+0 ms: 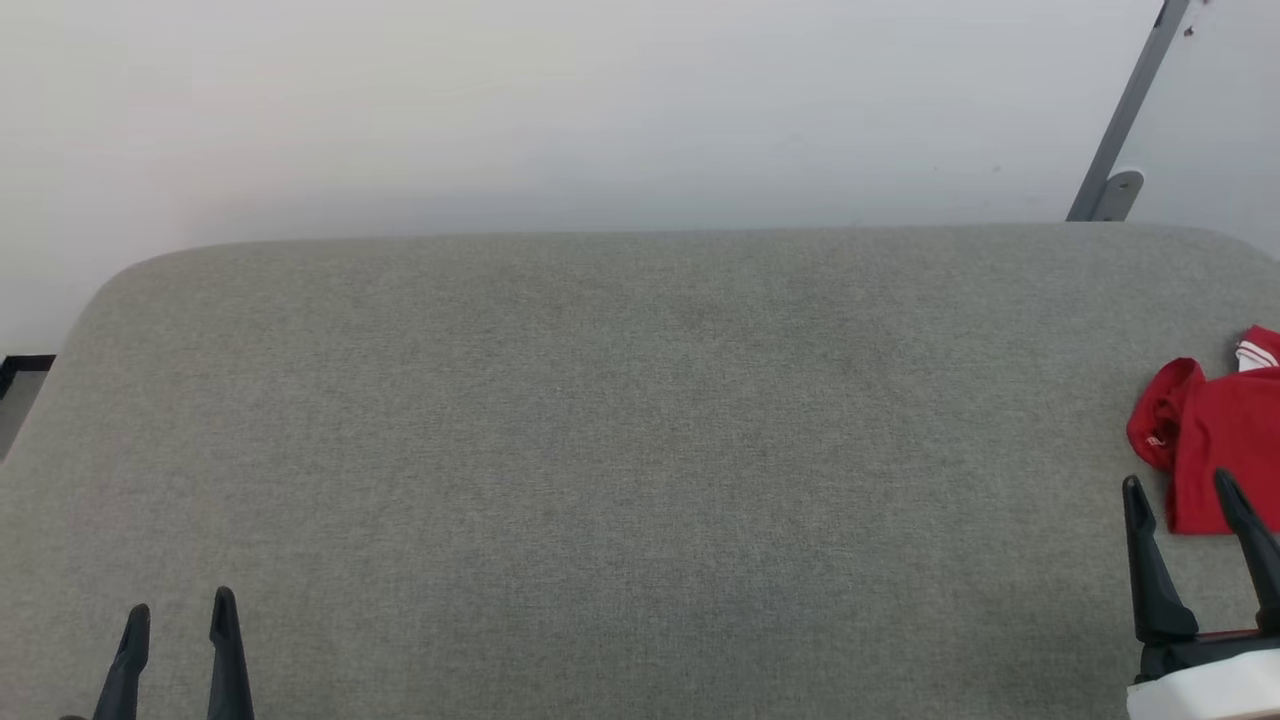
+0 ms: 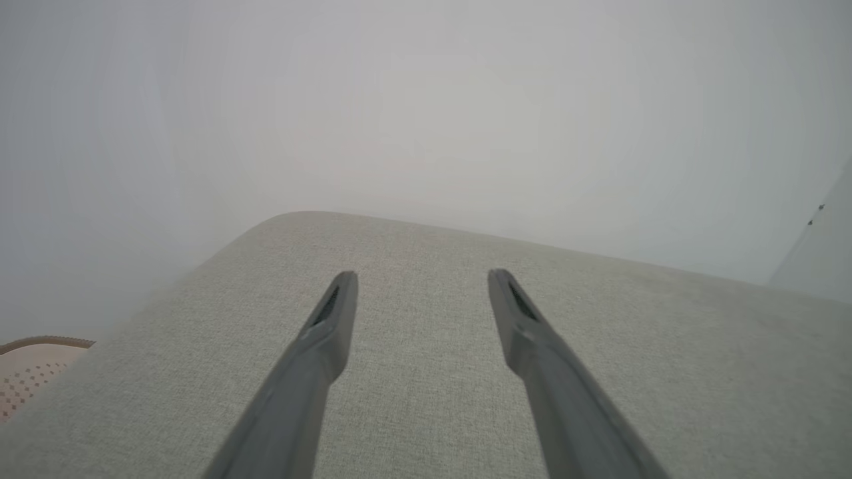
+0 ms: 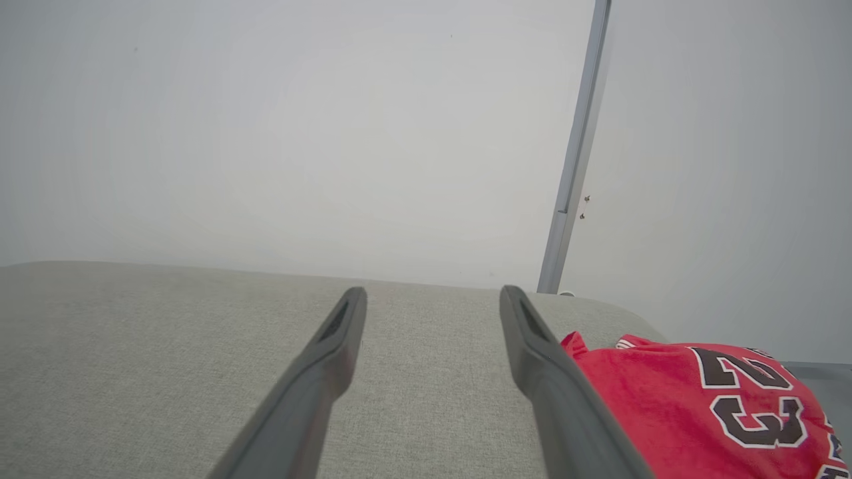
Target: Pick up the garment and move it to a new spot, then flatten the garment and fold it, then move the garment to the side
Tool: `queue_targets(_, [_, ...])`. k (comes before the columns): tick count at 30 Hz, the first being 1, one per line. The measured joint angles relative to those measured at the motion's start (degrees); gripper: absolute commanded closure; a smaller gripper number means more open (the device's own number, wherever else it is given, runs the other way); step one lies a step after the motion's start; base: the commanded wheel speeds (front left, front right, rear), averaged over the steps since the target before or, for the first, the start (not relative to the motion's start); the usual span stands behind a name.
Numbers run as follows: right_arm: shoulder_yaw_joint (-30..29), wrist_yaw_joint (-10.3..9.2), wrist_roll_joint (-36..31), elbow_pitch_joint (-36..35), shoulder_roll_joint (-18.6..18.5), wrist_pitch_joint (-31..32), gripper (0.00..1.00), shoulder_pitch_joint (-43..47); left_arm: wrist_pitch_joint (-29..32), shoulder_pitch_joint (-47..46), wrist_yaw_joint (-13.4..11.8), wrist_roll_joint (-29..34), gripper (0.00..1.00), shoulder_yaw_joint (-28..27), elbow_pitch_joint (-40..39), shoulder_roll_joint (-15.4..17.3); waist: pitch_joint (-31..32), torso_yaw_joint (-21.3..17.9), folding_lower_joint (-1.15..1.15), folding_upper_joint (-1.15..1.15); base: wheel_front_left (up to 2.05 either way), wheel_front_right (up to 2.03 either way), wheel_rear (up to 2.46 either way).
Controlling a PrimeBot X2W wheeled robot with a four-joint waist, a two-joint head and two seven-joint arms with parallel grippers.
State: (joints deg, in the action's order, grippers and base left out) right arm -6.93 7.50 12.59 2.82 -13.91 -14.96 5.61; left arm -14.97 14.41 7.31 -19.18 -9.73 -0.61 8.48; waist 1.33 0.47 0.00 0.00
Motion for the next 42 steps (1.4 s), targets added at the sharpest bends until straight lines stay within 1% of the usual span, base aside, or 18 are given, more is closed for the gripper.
queue_targets(16, [0.7,0.0,-0.1,-0.1,0.3,0.0,0.0,0.6,0.0,0.1,0.0,-0.1,0.0,0.4,-0.5,-0.8,0.6,0.7,0.0,0.0,0.0,0.0,0.0])
queue_targets(17, [0.7,0.0,-0.1,0.0,0.3,0.0,1.0,0.7,0.0,0.1,0.0,-0.1,1.0,0.4,-0.4,-0.9,0.6,0.7,0.0,0.0,0.0,0.0,0.0])
queue_targets(20, [1.2,0.0,-0.1,1.6,1.2,0.1,1.0,1.2,0.2,0.1,0.0,-0.1,1.0,0.6,1.2,-1.7,0.6,0.7,0.0,0.0,0.0,0.0,0.0])
queue_targets(22, [1.3,0.0,0.9,2.3,1.7,0.6,1.0,1.4,0.5,0.1,0.0,-1.2,1.0,0.8,2.0,-2.0,0.6,0.7,0.0,0.0,0.0,0.0,0.0])
queue_targets(40, [1.1,0.0,19.1,4.4,3.7,5.4,1.0,-0.7,5.2,-3.9,0.0,-17.7,1.0,1.5,4.9,-2.8,0.3,0.6,0.0,0.0,0.0,0.0,0.0])
queue_targets(42, [1.1,0.0,21.8,4.7,4.2,6.0,1.0,-1.4,6.0,-4.6,0.0,-20.4,1.0,1.6,5.4,-2.9,0.2,0.5,0.0,0.0,0.0,0.0,0.0])
